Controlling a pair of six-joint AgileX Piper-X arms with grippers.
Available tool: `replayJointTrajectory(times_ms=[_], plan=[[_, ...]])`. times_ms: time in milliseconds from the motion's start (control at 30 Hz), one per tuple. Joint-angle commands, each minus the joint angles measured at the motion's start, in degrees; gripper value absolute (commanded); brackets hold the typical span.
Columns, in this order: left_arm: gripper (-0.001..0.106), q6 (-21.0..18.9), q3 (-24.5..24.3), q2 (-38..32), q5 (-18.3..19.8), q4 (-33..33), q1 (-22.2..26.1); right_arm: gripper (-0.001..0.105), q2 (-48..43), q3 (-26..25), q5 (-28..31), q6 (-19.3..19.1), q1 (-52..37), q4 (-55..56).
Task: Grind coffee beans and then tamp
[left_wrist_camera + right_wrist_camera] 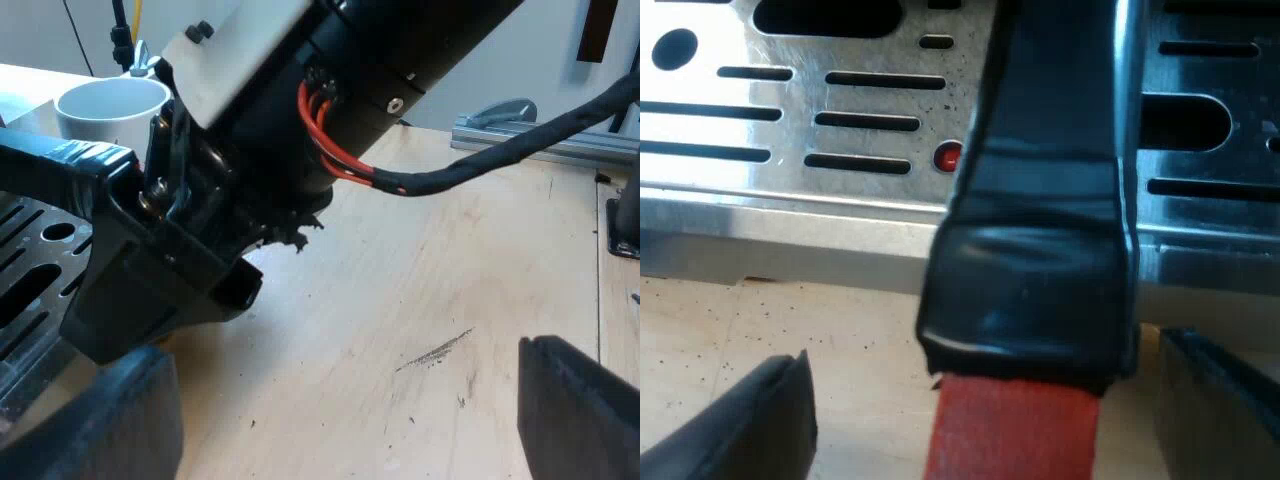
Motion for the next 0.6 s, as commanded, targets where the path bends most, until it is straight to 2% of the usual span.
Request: replayJointTrajectory(times_ms=[33, 100, 233, 367, 600], plan=[[0.071, 0.0, -0.5, -0.1, 1.0, -0.7, -0.2, 0.071, -0.1, -0.1, 0.2, -0.7, -0.2, -0.3], [0.071, 0.0, -0.5, -0.1, 1.0, -0.7, -0.2, 0.066, -0.1, -0.1, 0.2, -0.7, -0.2, -0.3], [0.071, 0.0, -0.5, -0.1, 1.0, -0.7, -0.2, 0.047, -0.1, -0.1, 0.6, -0.7, -0.2, -0.3], [0.071, 0.0, -0.5, -0.1, 1.0, -0.7, -0.2, 0.037, -0.1, -0.1, 0.6, -0.9, -0.2, -0.3], [0.071, -0.1, -0.5, -0.1, 1.0, -0.7, -0.2, 0.011, -0.1, -0.1, 0.6, -0.9, -0.1, -0.3]])
